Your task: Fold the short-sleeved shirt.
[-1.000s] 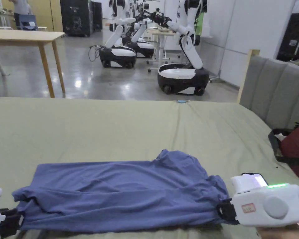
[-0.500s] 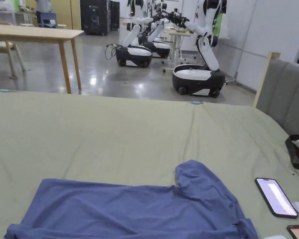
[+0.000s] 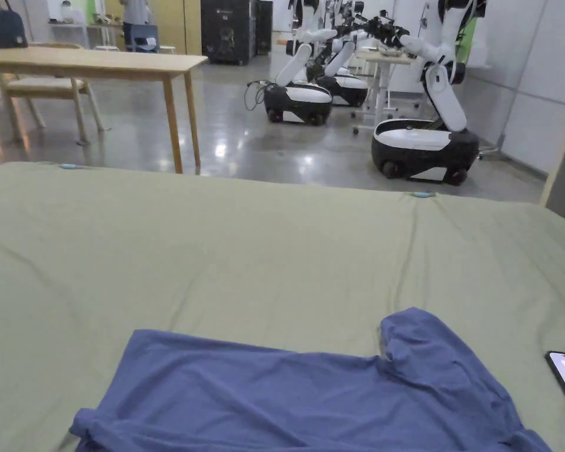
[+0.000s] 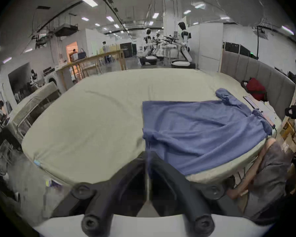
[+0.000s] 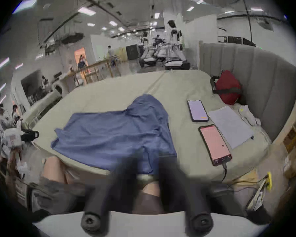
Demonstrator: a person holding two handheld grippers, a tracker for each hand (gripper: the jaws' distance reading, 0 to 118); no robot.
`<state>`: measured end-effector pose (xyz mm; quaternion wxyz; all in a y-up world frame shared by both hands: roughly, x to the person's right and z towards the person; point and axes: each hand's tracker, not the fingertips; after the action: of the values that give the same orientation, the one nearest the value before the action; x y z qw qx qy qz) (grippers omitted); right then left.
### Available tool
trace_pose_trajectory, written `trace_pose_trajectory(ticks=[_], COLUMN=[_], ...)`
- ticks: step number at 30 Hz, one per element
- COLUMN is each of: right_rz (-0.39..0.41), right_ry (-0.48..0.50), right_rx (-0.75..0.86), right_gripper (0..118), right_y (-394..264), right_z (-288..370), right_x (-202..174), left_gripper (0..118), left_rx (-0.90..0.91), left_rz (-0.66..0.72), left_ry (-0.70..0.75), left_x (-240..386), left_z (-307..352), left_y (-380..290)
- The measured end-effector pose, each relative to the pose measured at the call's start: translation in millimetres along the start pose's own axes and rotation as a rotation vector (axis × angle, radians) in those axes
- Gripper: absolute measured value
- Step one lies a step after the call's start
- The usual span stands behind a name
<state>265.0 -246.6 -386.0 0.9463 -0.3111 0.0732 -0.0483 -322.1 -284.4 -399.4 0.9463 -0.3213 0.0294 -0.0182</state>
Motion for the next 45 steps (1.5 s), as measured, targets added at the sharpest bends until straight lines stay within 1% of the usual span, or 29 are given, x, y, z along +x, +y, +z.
trace_pose_trajectory(ticks=[1, 4, 5, 7, 8, 9, 10, 11, 12, 13, 16, 19, 21, 22, 24, 25, 26, 27, 29, 30, 33, 34, 36, 39, 40, 41, 42, 43, 45], right_rz=[-0.013, -0.009, -0.013, -0.013, -0.01, -0.004, 0.009, 0.027, 0.044, 0.048, 0.028, 0.017, 0.025, 0.033, 0.034, 0.034, 0.035, 0.042, 0.079, 0.108, 0.196, 0.214, 0.222, 0.259, 0.243, 0.2, 0.15, 0.122, 0.15], right_ry=[-0.001, 0.013, 0.021, 0.032, 0.035, 0.035, 0.033, 0.019, -0.007, -0.011, -0.017, -0.035, -0.062, -0.073, -0.075, -0.072, -0.071, -0.072, -0.068, -0.064, -0.039, -0.011, 0.021, -0.004, 0.009, 0.013, -0.002, -0.011, -0.043], right_rx=[-0.004, -0.001, 0.0, -0.002, -0.004, -0.007, -0.013, -0.024, -0.033, -0.038, -0.06, -0.075, -0.092, -0.097, -0.105, -0.11, -0.112, -0.115, -0.111, -0.097, -0.034, -0.018, -0.027, -0.114, -0.154, -0.212, -0.277, -0.325, -0.371], right_gripper=[0, 0, 0, 0, 0, 0, 0, 0, 0, 0, 0, 0, 0, 0, 0, 0, 0, 0, 0, 0, 0, 0, 0, 31, 31, 58, 70, 68, 68], right_y=[0, 3, 4, 6, 7, 7, 8, 8, 6, 3, 3, 2, 1, 1, 2, 2, 3, 5, 13, 23, 69, 86, 119, 150, 154, 155, 155, 154, 145], right_z=[1, 0, -4, -7, -9, -12, -15, -17, -19, -21, -21, -21, -22, -23, -24, -24, -25, -27, -30, -34, -61, -74, -121, -214, -244, -279, -308, -332, -365], right_x=[-2, -3, -5, -7, -9, -12, -14, -16, -13, -8, -4, -4, -5, -6, -5, -6, -7, -8, -8, -8, -10, -9, -2, 6, 13, 23, 30, 36, 41], left_gripper=[0, 0, 0, 0, 16, 16, 24, 61, 103, 117, 114, 111, 99, 88, 80, 70, 45, 3, 0, 0, 0, 0, 0, 0, 0, 0, 0, 0, 0], left_rx=[0.057, 0.012, 0.061, 0.041, 0.033, 0.017, 0.016, -0.019, -0.08, -0.142, -0.209, -0.261, -0.294, -0.304, -0.367, -0.313, -0.331, -0.319, -0.245, -0.142, -0.12, -0.197, -0.19, -0.179, -0.177, -0.173, -0.178, -0.18, -0.178], left_rz=[-0.017, -0.062, -0.077, -0.088, -0.075, -0.058, -0.05, -0.032, -0.008, -0.024, -0.116, -0.053, -0.014, -0.035, -0.11, -0.111, -0.06, -0.037, -0.006, -0.143, -0.169, -0.1, -0.108, -0.104, -0.098, -0.092, -0.087, -0.091, -0.093], left_ry=[-0.029, -0.083, -0.087, -0.113, -0.118, -0.145, -0.153, -0.173, -0.172, -0.155, -0.106, -0.157, -0.168, -0.161, -0.107, -0.119, -0.154, -0.152, -0.199, -0.061, -0.09, -0.169, -0.172, -0.173, -0.179, -0.179, -0.184, -0.184, -0.18], left_x=[3, 6, 6, -7, -11, -17, -24, -13, -16, -17, -3, -9, -6, -4, 1, 3, 4, 5, 6, 3, 9, 14, 15, 19, 20, 21, 22, 22, 23], left_z=[-3, -28, -41, -84, -108, -130, -154, -174, -201, -224, -272, -310, -324, -331, -339, -335, -326, -319, -302, -293, -273, -269, -264, -255, -253, -251, -251, -251, -251], left_y=[13, 52, 68, 97, 112, 124, 135, 145, 151, 153, 160, 146, 137, 132, 119, 116, 117, 119, 122, 131, 135, 128, 128, 124, 123, 122, 120, 119, 117])
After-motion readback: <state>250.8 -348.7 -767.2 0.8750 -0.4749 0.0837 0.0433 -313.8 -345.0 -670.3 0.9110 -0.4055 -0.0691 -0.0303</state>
